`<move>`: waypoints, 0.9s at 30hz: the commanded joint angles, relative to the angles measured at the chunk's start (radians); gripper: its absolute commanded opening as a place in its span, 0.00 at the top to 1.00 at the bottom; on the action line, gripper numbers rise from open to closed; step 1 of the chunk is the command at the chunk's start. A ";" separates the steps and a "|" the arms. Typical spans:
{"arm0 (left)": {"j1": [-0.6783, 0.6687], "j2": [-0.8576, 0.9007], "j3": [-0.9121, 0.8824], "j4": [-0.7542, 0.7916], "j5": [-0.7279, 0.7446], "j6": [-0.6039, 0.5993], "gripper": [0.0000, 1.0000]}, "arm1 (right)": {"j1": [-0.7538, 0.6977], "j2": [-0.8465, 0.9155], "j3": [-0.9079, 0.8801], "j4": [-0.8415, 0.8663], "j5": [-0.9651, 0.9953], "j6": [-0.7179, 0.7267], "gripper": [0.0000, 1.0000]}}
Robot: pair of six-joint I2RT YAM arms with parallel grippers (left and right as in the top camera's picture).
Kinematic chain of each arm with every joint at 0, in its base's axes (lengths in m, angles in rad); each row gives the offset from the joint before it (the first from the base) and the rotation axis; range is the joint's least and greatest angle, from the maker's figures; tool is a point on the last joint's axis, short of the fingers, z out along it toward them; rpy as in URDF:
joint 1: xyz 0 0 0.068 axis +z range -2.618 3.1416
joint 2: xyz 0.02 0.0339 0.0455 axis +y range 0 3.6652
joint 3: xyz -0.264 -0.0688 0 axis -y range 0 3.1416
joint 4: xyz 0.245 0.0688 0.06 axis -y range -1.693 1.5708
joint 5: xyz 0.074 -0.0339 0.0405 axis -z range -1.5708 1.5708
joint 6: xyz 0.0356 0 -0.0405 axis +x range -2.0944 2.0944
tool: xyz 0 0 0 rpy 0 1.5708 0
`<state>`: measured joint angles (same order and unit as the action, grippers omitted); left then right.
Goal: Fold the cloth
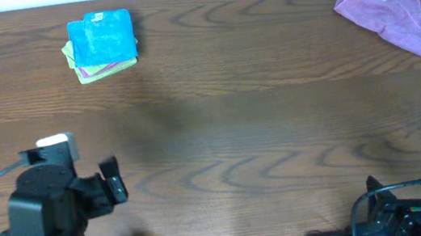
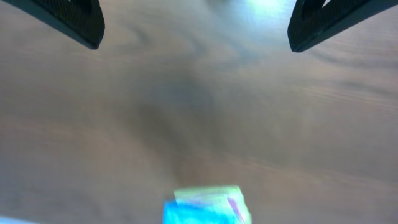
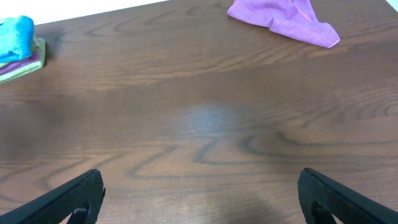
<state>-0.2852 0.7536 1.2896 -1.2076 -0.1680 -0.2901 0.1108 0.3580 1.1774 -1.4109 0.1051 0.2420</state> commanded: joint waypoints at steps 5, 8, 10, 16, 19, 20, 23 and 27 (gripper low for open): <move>0.217 -0.137 -0.069 0.230 -0.153 0.172 0.05 | 0.008 0.002 0.005 0.000 0.003 0.015 0.01; 0.330 -0.204 -0.181 0.367 -0.118 0.248 0.05 | 0.008 0.002 0.005 0.000 0.003 0.015 0.01; 0.416 -0.257 -0.290 0.476 -0.048 0.309 0.05 | 0.008 0.002 0.005 0.000 0.003 0.015 0.01; 0.571 -0.394 -0.616 0.701 0.137 0.340 0.05 | 0.008 0.002 0.005 0.000 0.003 0.015 0.01; 0.566 -0.439 -0.734 0.750 0.171 0.339 0.05 | 0.008 0.002 0.005 0.000 0.003 0.015 0.01; 0.558 -0.451 -0.771 0.766 0.178 0.339 0.05 | 0.008 0.002 0.005 0.000 0.003 0.015 0.01; 0.526 -0.476 -0.852 0.812 0.195 0.336 0.05 | 0.008 0.002 0.005 0.000 0.003 0.015 0.01; 0.470 -0.503 -0.922 0.858 0.195 0.336 0.04 | 0.008 0.002 0.005 0.000 0.003 0.015 0.01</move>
<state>0.2104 0.2722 0.3893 -0.3672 0.0021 0.0311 0.1116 0.3580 1.1770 -1.4109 0.1051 0.2455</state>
